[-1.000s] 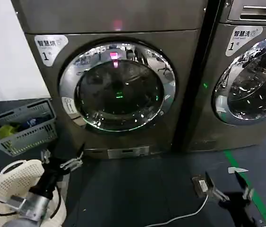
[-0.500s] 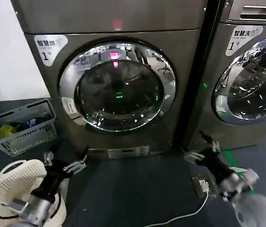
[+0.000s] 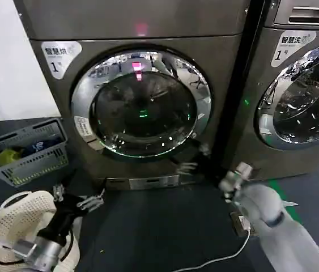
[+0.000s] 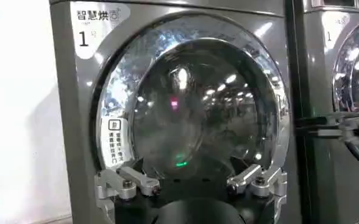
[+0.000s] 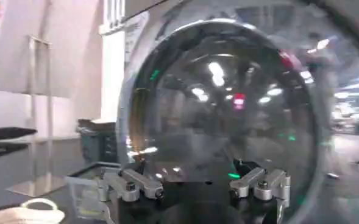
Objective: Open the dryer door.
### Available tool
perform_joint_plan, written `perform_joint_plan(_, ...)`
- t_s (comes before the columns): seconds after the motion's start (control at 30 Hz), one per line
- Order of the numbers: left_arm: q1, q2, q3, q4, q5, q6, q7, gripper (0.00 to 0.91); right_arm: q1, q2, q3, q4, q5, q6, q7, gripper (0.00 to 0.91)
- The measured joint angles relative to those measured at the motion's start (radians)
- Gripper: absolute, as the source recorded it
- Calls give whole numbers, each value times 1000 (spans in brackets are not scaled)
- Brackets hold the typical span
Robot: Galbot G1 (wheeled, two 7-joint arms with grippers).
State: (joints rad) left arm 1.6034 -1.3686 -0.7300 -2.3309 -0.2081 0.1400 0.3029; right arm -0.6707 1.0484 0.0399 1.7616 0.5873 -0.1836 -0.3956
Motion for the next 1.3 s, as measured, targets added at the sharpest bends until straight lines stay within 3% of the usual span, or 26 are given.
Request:
perform_joint_plan(0.43,3,-19,5,-6,13,24,9,907,268,173,-221,-229,-52,-3,2,907)
perform_joint_plan(0.8,8,-27,3,-26,44,42,17,907,345,310,-297,-358,-65,3,-15,907)
perform_joint_plan(1.3,3,-28,6,-39,77,68,20,907,419,423,-337,-533,-119,31,-24,907)
